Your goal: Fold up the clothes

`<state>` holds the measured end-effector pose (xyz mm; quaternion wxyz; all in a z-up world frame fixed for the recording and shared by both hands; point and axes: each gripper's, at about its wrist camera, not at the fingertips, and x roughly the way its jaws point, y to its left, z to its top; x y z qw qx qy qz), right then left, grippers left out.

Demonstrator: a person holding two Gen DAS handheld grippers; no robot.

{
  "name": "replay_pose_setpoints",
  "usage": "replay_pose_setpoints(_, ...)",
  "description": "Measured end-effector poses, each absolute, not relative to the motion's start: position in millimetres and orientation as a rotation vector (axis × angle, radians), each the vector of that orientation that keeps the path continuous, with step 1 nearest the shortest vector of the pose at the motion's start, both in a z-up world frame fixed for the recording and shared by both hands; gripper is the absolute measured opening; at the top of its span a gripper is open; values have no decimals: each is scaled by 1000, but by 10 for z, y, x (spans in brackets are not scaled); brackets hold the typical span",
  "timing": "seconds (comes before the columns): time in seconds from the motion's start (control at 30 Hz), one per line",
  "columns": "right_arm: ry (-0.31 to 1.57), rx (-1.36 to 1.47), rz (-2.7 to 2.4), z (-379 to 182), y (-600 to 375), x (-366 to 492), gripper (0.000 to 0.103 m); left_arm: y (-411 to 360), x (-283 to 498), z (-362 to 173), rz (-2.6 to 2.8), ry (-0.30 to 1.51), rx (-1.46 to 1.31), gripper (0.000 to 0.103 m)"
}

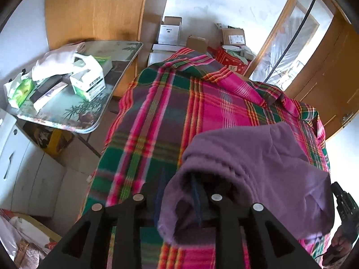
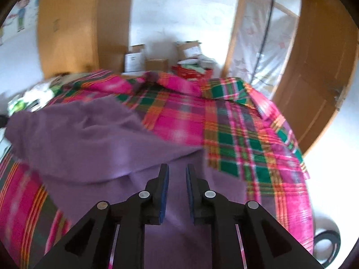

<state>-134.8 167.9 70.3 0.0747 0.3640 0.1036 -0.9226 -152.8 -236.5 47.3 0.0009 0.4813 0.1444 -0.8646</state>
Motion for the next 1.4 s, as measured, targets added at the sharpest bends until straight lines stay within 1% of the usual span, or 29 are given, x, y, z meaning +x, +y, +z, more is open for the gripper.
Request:
replay_pose_setpoints(0.2,416,1047,-2650,582,1369,-987,17,-2568,-1246,375,-2658,506,1518,24)
replay_pose_setpoints(0.3,429,1042,-2584,491,1236,-874,18,-2580,-1040,321,-2685,538,1518,24)
replay_pose_setpoints(0.37,438,1038,-2548,430,1152,-815,24,-2507,-936,293,-2732,511,1521,25)
replay_pose_setpoints(0.4,436,1032,-2534,409,1119,-791,32,-2469,-885,279,-2756,496,1522,26)
replay_pose_setpoints(0.43,429,1033,-2519,381,1090,-778,41,-2420,-847,263,-2773,463,1520,26)
replay_pose_setpoints(0.5,423,1045,-2498,323,1040,-771,46,-2307,-791,225,-2799,375,1518,26)
replay_pose_setpoints(0.57,436,1064,-2493,272,999,-784,47,-2191,-771,190,-2819,285,1517,26)
replay_pose_setpoints(0.67,444,1085,-2492,219,968,-802,47,-2091,-794,156,-2824,197,1489,26)
replay_pose_setpoints(0.73,435,1091,-2498,207,979,-810,47,-2010,-826,127,-2829,87,1464,26)
replay_pose_setpoints(0.9,431,1115,-2500,152,1004,-821,48,-1896,-939,39,-2816,-2,1488,26)
replay_pose_setpoints(1.17,449,1114,-2504,96,983,-873,48,-2009,-1119,39,-2804,144,1505,26)
replay_pose_setpoints(1.4,468,1098,-2492,64,915,-887,48,-2222,-1224,34,-2810,455,1483,25)
